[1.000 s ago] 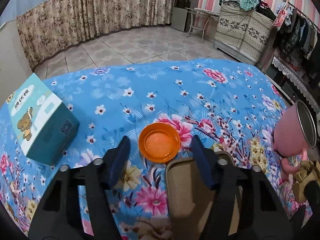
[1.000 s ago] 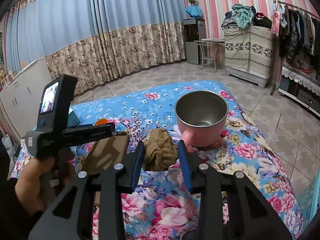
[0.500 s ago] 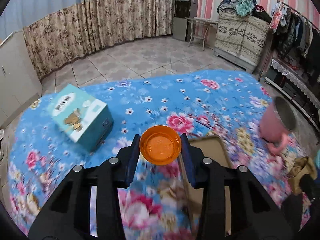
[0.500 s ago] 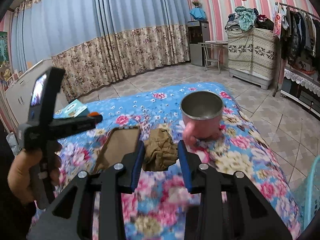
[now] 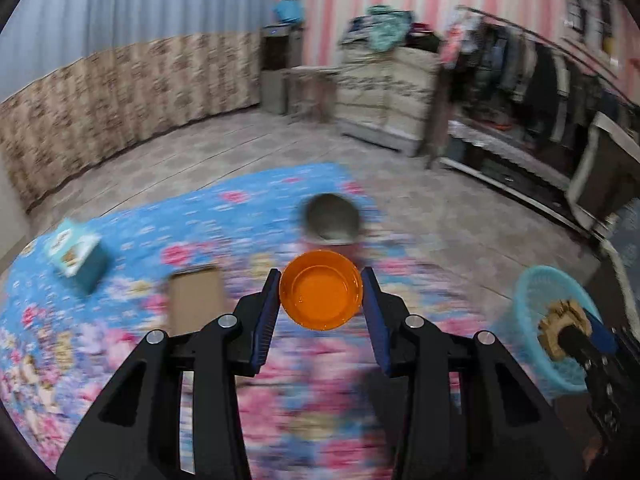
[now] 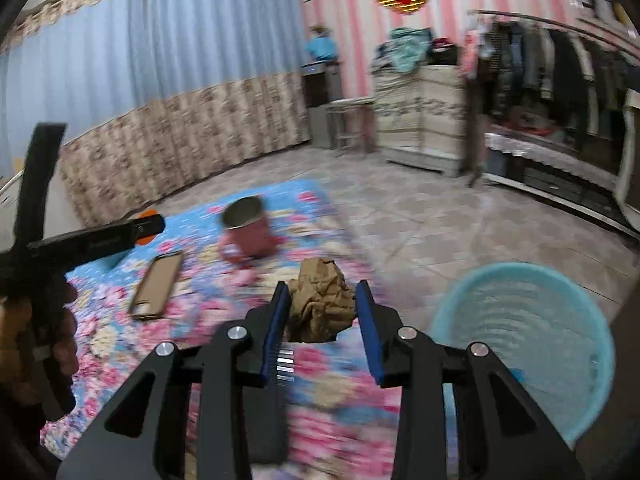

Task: Collect trash
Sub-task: 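Carry the orange lid and brown paper with both grippers over the basket, then open the right gripper dropping the brown paper while the left gripper drops the orange lid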

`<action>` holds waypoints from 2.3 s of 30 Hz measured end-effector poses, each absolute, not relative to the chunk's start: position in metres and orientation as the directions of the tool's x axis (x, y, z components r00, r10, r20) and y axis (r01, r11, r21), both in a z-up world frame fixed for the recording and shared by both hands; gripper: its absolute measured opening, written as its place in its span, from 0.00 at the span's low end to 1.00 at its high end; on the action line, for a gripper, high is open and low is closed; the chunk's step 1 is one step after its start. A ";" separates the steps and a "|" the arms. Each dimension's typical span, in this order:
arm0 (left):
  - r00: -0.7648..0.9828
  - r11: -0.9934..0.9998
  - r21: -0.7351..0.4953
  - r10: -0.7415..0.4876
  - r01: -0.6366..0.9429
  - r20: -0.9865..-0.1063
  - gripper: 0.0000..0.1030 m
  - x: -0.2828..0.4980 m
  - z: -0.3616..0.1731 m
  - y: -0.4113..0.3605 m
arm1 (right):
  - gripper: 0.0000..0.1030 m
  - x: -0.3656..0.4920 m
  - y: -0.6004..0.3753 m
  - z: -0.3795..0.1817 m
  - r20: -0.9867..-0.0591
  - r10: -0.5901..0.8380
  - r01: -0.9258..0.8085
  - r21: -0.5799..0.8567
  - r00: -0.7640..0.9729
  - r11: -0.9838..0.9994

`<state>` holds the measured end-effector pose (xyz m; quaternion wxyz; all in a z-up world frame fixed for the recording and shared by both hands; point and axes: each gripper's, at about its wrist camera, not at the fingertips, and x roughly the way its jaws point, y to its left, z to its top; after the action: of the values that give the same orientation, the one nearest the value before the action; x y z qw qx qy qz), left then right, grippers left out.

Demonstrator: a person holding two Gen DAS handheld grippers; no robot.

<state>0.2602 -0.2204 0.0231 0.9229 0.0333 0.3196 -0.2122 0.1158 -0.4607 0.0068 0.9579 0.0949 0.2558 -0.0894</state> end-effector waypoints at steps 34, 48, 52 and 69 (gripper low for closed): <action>0.543 0.674 -0.020 -0.613 0.739 -0.573 0.73 0.182 -0.030 -0.484 | 0.34 0.013 -0.632 -0.028 -0.527 -0.457 0.601 0.134 0.717 0.788; 0.668 0.778 0.009 -0.534 0.629 -0.518 0.95 0.205 0.002 -0.422 | 0.34 0.053 -0.621 -0.035 -0.525 -0.430 0.561 0.113 0.734 0.820; 0.696 0.798 0.016 -0.516 0.603 -0.500 0.95 0.207 0.012 -0.402 | 0.36 0.069 -0.624 -0.040 -0.538 -0.433 0.565 0.099 0.723 0.819; 0.799 0.901 0.040 -0.363 0.433 -0.479 0.95 0.180 0.023 -0.276 | 0.96 0.073 -0.601 -0.028 -0.559 -0.436 0.592 0.126 0.705 0.796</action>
<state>0.1800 -0.2763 0.0227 0.9456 0.0739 0.2368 -0.2104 0.0733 -0.6006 -0.0281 0.9112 0.1498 0.2601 -0.2823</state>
